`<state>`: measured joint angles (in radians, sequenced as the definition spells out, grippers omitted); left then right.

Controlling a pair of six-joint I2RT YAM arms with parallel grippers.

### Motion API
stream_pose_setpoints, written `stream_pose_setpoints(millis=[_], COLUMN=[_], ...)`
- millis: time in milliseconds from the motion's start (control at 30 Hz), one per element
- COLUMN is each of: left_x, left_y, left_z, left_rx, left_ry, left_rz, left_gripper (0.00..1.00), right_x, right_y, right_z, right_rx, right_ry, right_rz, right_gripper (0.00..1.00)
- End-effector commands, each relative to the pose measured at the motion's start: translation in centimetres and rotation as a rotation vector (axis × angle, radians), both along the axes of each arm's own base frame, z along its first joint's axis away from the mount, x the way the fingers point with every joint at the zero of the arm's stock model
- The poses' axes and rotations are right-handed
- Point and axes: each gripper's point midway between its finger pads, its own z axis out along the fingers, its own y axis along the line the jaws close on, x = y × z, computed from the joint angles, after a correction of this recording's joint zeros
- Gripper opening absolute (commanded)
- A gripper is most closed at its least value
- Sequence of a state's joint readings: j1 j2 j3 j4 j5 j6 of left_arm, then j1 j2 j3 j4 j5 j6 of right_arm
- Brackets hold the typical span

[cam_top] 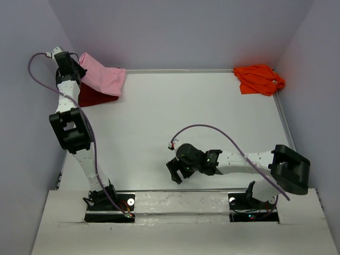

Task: Fold and stack the t-shirts
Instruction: Neatly place the folded tshirt to the corner

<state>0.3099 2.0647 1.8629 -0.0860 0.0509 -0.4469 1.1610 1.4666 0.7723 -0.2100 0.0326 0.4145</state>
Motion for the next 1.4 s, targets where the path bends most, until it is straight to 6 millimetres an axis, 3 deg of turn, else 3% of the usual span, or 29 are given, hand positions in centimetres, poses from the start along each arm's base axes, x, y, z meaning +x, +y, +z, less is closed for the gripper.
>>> stream_pose_setpoints(millis=[0,267,433,667,767,900,1100,1133,1167,1233,1267,1300,1333,1367], left_x=[0.1,0.9,2.2,3.2,3.0,2.2,1.7,1.6,1.3,0.7,0.7,0.5,0.5,0.5], left_y=[-0.5,-1.8,-3.5,-4.9,-4.5,-2.7,-2.2,-2.2,-2.1,-1.4,-1.4,-1.4,-1.4,-1.5], left_z=[4.6,2.5,3.0,0.6,0.1,1.2,2.1,2.2,2.9,4.3,4.3,4.8,5.7,6.2], left_rx=[0.019,-0.013,-0.008,-0.023,0.003,0.060,0.066,0.068,0.077,0.108,0.112,0.115,0.120,0.130], left_ry=[-0.122,-0.095,-0.113,-0.076,-0.055,-0.037,-0.040,-0.040,-0.045,-0.056,-0.055,-0.062,-0.077,-0.083], left_rz=[-0.027,-0.079,-0.125,-0.155,-0.134,-0.067,-0.033,-0.034,-0.025,0.013,0.018,0.017,0.018,0.021], left_gripper=[0.00,0.00,0.00,0.00,0.00,0.00,0.00,0.07,0.39,0.58,0.58,0.67,0.70,0.82], right_x=[-0.2,-0.1,-0.2,-0.2,-0.3,-0.1,-0.3,-0.2,-0.2,-0.3,-0.3,-0.3,-0.3,-0.3], right_y=[1.0,1.2,1.5,1.3,1.3,1.4,1.4,1.5,1.5,1.4,1.3,1.4,1.4,1.3], right_z=[1.2,1.0,1.0,1.0,0.9,1.0,0.7,0.7,0.7,0.5,0.4,0.4,0.4,0.4], right_rx=[0.063,0.057,0.058,0.054,0.055,0.056,0.055,0.056,0.056,0.056,0.053,0.056,0.058,0.058], right_ry=[-0.022,-0.017,-0.010,-0.013,-0.006,-0.012,-0.006,-0.007,-0.007,-0.004,-0.003,-0.003,-0.004,-0.004], right_rz=[0.023,0.025,0.029,0.025,0.026,0.025,0.031,0.031,0.031,0.028,0.028,0.027,0.027,0.027], right_gripper=[0.86,0.86,0.85,0.85,0.85,0.85,0.85,0.85,0.85,0.85,0.85,0.85,0.85,0.85])
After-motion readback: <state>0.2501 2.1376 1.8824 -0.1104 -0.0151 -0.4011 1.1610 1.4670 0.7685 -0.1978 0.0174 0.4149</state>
